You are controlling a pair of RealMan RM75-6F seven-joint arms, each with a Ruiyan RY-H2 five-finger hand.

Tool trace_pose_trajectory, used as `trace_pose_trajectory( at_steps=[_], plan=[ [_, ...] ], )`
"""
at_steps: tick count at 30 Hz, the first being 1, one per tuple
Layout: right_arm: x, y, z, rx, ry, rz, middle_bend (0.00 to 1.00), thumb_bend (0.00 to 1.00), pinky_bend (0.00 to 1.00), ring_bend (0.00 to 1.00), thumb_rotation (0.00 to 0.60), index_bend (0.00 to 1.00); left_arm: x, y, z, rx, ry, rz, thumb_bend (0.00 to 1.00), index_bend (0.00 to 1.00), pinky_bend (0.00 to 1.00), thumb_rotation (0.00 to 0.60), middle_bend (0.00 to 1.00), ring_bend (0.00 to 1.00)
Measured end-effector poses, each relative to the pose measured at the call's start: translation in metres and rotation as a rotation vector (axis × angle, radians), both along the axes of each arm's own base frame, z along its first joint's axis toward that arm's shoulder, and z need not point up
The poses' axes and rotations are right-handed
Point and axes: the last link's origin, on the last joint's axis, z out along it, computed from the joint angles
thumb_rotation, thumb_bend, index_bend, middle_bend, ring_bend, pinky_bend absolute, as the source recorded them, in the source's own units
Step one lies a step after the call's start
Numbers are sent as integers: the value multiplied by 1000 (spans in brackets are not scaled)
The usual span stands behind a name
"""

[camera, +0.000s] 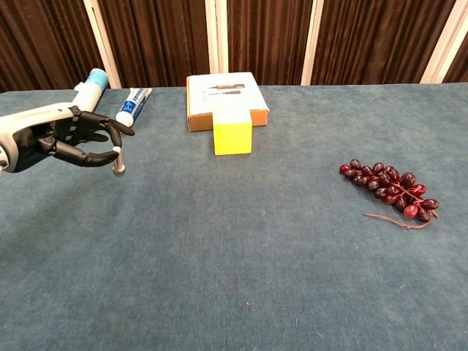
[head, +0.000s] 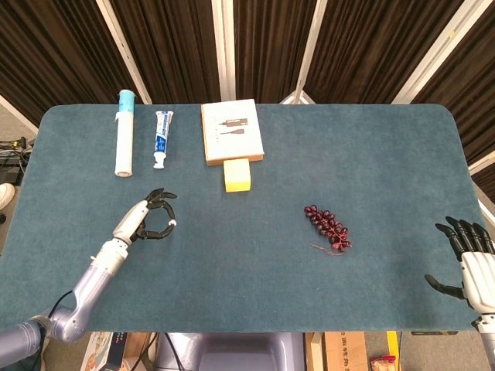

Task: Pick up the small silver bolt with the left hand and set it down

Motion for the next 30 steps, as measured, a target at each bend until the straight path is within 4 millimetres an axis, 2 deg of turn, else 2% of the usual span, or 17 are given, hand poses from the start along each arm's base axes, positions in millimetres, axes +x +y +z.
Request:
trace_pose_trajectory(
  at_steps=[8,18,30],
  plan=[
    [-1,0,0,0,0,-2,108,155,0,62,600,186,-29,0,-13,-58,15,-11,553,588,0,600,178,0],
    [0,-1,-1,4,1,-1,108,154,0,62,600,186,-33,-1,-21,-74,64,-43,546,589,0,600,173,0],
    [0,-1,-1,8,0,-1,108,154,0,62,600,186,-43,0,-16,-91,92,-42,537,550,0,600,157,0]
  ],
)
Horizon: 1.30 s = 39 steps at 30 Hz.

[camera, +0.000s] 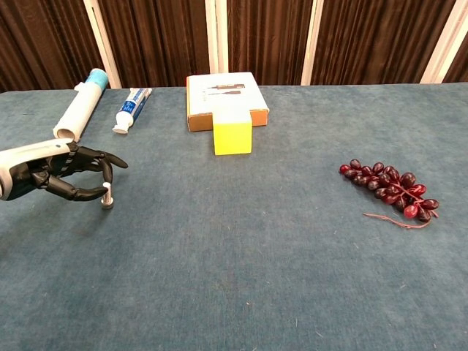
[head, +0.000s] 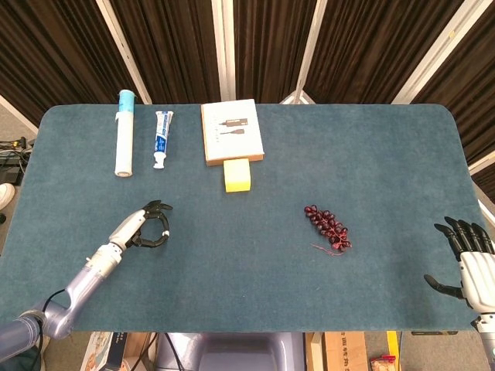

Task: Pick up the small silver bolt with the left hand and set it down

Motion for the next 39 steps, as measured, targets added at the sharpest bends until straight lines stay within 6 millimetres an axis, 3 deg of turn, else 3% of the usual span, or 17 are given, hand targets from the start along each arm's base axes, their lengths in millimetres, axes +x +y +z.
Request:
trace_pose_trajectory(
  at_steps=[15,22,25,30,33,39],
  plan=[
    [1,0,0,-4,-1,5,109,155,0,62,600,186,-14,-1,9,-11,59,-5,532,453,0,600,138,0],
    [1,0,0,-6,-2,5,109,154,0,62,600,186,-16,0,21,5,29,1,473,165,0,600,100,0],
    [1,0,-1,-5,-2,4,108,155,0,62,600,186,-17,1,28,22,33,-4,448,90,0,600,80,0],
    [2,0,-1,-4,-2,7,109,155,0,62,600,186,-17,-1,42,44,63,-23,423,75,0,600,71,0],
    [3,1,-2,0,0,8,108,154,0,62,600,187,-14,-3,55,77,94,-46,423,140,0,600,72,0],
    [5,2,-2,3,0,15,108,154,0,62,600,186,-8,-16,88,196,268,-108,424,166,0,600,57,0]
  ],
)
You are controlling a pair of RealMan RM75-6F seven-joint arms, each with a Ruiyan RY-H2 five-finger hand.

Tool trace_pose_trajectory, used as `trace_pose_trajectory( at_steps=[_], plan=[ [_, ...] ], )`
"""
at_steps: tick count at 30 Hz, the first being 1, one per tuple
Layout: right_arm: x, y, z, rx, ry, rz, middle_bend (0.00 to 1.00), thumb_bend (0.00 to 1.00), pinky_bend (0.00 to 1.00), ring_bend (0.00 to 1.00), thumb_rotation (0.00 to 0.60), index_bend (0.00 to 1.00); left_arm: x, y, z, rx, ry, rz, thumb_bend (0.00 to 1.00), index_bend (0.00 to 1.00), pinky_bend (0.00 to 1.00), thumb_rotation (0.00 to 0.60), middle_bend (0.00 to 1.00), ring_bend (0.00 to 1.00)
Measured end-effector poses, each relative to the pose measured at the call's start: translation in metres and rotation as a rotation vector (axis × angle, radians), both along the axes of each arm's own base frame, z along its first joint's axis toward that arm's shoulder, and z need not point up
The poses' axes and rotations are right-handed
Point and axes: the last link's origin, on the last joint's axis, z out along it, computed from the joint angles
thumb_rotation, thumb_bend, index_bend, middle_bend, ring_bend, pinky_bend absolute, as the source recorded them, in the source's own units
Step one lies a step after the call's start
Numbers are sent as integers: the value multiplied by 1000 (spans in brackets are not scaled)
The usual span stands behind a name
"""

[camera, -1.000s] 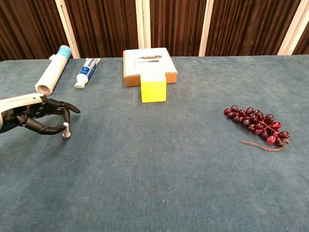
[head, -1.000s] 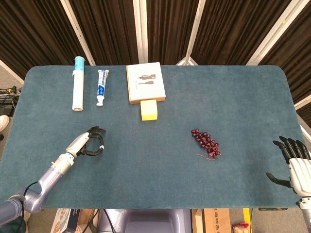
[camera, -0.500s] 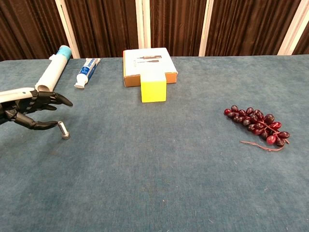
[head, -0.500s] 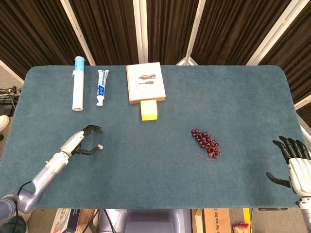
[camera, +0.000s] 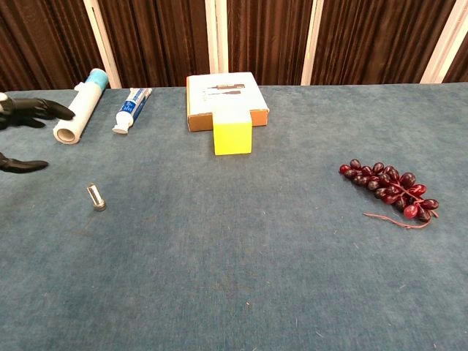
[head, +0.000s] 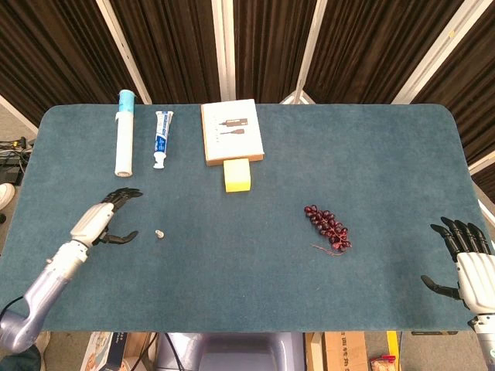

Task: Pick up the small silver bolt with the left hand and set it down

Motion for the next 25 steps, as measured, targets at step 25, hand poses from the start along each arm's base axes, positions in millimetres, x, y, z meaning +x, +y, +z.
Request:
trace_pose_trajectory(
  at_steps=[25],
  plan=[
    [4,1,0,-5,-1,32,109,153,0,62,600,186,-28,-131,120,437,458,190,424,132,0,600,62,0]
  ],
)
